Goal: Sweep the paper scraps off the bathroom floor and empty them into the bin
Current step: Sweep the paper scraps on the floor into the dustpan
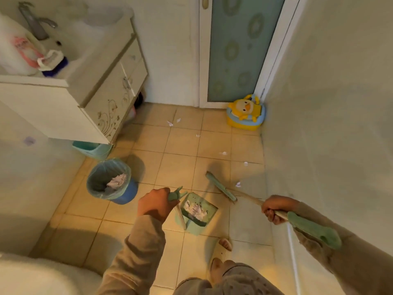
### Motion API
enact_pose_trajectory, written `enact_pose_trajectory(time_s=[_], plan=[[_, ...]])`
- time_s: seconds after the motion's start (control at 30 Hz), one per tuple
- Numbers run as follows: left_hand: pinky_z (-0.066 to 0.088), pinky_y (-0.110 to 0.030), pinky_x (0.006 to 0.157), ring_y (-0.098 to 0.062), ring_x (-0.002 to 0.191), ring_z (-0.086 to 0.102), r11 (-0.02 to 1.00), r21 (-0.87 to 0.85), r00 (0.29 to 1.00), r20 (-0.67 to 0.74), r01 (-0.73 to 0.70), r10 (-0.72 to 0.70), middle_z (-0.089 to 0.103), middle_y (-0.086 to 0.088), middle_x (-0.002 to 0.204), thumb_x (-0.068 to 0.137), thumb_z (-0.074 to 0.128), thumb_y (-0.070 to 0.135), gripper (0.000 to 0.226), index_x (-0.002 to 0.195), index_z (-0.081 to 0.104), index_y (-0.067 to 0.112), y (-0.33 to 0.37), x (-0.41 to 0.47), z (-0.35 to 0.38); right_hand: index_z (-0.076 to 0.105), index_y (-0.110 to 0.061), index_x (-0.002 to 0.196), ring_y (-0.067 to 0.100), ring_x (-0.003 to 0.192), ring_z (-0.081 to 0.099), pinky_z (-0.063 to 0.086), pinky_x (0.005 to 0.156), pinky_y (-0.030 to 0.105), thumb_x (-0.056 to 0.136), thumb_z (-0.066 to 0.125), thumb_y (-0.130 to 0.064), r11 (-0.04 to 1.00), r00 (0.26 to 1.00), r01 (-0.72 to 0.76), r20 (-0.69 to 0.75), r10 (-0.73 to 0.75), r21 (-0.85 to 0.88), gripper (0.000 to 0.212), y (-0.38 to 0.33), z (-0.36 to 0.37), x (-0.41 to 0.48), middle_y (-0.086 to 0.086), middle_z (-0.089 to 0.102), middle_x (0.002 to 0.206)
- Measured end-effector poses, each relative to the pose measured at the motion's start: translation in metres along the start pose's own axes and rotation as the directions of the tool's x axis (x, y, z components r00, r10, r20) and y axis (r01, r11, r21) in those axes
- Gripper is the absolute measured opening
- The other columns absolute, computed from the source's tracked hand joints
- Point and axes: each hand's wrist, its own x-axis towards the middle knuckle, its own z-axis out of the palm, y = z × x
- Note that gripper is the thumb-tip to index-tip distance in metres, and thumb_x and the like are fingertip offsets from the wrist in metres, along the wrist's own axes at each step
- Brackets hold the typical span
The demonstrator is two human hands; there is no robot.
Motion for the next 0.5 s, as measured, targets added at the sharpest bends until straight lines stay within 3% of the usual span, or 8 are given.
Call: enact_pose_trajectory(time_s=[0.17, 0.27, 0.5], plan=[[0.048, -0.030, 0.077, -0.026, 0.098, 0.063, 0.995, 0.069, 0.997, 0.014, -0.072, 0.071, 0.068, -0.005, 0.107, 0.089, 0.047, 0.053, 0.039, 0.107, 0.058, 0.020, 0.034, 0.041, -0.010, 0.042, -0.008, 0.060, 0.008, 0.023, 0.045, 0.035, 0.030, 0.009, 0.089, 0.043, 0.000, 0.986, 0.996, 0.030, -0.092, -0.015, 0.164, 0.031, 0.000, -0.047, 0.015, 0.001, 0.048, 0.032], [0.049, -0.031, 0.078, -0.026, 0.096, 0.063, 0.993, 0.084, 0.996, -0.004, -0.088, 0.089, 0.068, -0.007, 0.106, 0.090, 0.047, 0.051, 0.039, 0.108, 0.059, 0.018, 0.049, 0.063, -0.019, 0.043, -0.007, 0.061, 0.008, 0.021, 0.045, 0.034, 0.030, 0.009, 0.090, 0.040, 0.000, 0.989, 0.990, 0.029, -0.141, -0.009, 0.142, 0.030, -0.009, -0.066, 0.025, 0.001, 0.049, 0.030], [0.050, -0.033, 0.080, -0.028, 0.095, 0.064, 0.985, 0.104, 0.991, -0.004, -0.135, 0.136, 0.069, -0.008, 0.103, 0.090, 0.047, 0.050, 0.037, 0.103, 0.060, 0.018, 0.071, 0.099, -0.038, 0.047, -0.002, 0.070, 0.007, 0.017, 0.042, 0.035, 0.029, 0.006, 0.092, 0.039, -0.003, 0.920, 0.994, 0.052, -0.108, -0.011, 0.388, 0.023, -0.034, -0.079, 0.044, 0.004, 0.048, 0.028]])
